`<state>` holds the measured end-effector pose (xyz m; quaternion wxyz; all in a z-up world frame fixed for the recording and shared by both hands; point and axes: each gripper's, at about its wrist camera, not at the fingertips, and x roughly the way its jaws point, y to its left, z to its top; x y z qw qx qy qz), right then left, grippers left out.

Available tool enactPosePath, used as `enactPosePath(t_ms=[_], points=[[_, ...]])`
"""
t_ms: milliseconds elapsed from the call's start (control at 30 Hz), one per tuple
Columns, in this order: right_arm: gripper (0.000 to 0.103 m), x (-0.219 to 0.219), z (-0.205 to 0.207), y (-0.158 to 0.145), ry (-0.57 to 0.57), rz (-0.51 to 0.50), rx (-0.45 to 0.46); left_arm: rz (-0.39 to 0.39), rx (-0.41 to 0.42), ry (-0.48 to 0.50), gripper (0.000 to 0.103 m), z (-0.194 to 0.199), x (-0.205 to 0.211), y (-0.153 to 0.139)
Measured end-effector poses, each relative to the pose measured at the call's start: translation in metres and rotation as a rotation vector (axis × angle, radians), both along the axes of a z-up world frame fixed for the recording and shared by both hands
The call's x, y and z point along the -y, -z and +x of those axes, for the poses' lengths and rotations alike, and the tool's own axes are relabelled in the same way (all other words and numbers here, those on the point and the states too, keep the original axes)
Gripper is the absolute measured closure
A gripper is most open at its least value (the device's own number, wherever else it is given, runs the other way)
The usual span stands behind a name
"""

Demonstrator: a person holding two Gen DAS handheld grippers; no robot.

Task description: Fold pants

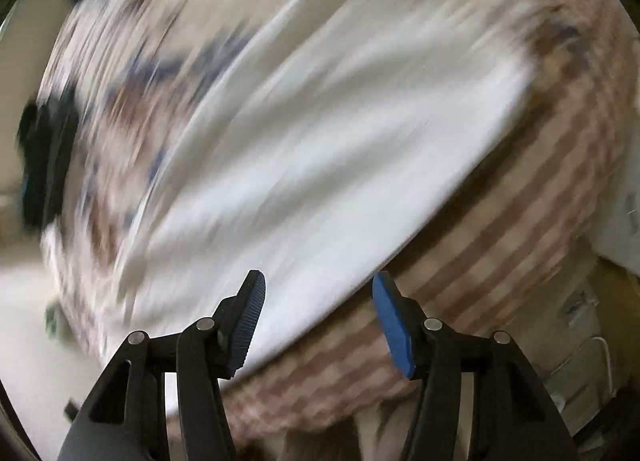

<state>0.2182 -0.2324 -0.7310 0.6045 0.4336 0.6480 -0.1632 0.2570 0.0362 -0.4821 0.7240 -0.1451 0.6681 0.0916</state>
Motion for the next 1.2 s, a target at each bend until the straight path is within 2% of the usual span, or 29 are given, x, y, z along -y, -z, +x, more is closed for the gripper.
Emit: enactPosePath(t_ms=[100,200,300,400,467,533,567,600,633,667,700,800,867,967,1033,1133,1200], points=[[0.044,-0.086,0.006,0.016,-0.059,0.185,-0.014,0.028,-0.003,-0.134,0.006,-0.002,-0.069,-0.002],[0.044,-0.156,0.011,0.029,-0.085,0.285,-0.050,0.046,-0.023,-0.287,0.007,-0.005,-0.135,0.004],[0.044,-0.210,0.016,0.036,-0.112,0.325,-0.070,0.027,0.010,-0.406,0.007,-0.005,-0.188,0.002],[0.044,-0.252,0.019,0.038,-0.122,0.338,-0.079,-0.010,0.043,-0.447,0.007,0.004,-0.219,0.002],[0.044,-0.271,0.024,0.038,-0.113,0.339,-0.079,-0.045,0.049,-0.442,0.007,0.013,-0.233,0.008],[0.044,-0.285,0.028,0.036,-0.092,0.318,-0.056,-0.088,0.054,-0.422,0.014,0.026,-0.239,0.020],[0.045,-0.291,0.030,0.032,-0.079,0.289,-0.032,-0.093,0.050,-0.406,0.031,0.036,-0.244,0.023],[0.053,-0.296,0.036,0.030,-0.073,0.264,-0.012,-0.109,0.046,-0.380,0.054,0.041,-0.244,0.030],[0.062,-0.299,0.044,0.029,-0.077,0.234,-0.005,-0.110,0.041,-0.358,0.057,0.045,-0.242,0.033],[0.081,-0.302,0.048,0.027,-0.090,0.191,-0.016,-0.090,0.052,-0.333,0.069,0.046,-0.240,0.033],[0.089,-0.296,0.050,0.026,-0.090,0.168,-0.024,-0.071,0.066,-0.299,0.078,0.050,-0.239,0.033],[0.094,-0.298,0.049,0.018,-0.059,0.119,-0.037,-0.033,0.075,-0.211,0.085,0.051,-0.233,0.023],[0.095,-0.300,0.047,0.008,-0.084,0.079,-0.034,-0.032,0.075,-0.182,0.087,0.049,-0.235,0.016],[0.096,-0.302,0.044,0.004,-0.109,0.050,-0.065,-0.032,0.050,-0.174,0.089,0.049,-0.244,0.017],[0.096,-0.302,0.039,0.011,-0.101,0.051,-0.092,-0.065,0.021,-0.188,0.089,0.049,-0.254,0.029],[0.095,-0.305,0.048,0.033,-0.110,0.088,-0.137,-0.080,-0.003,-0.157,0.085,0.060,-0.252,0.028],[0.094,-0.302,0.054,0.035,-0.110,0.124,-0.161,-0.019,-0.028,-0.083,0.075,0.067,-0.239,0.014]])
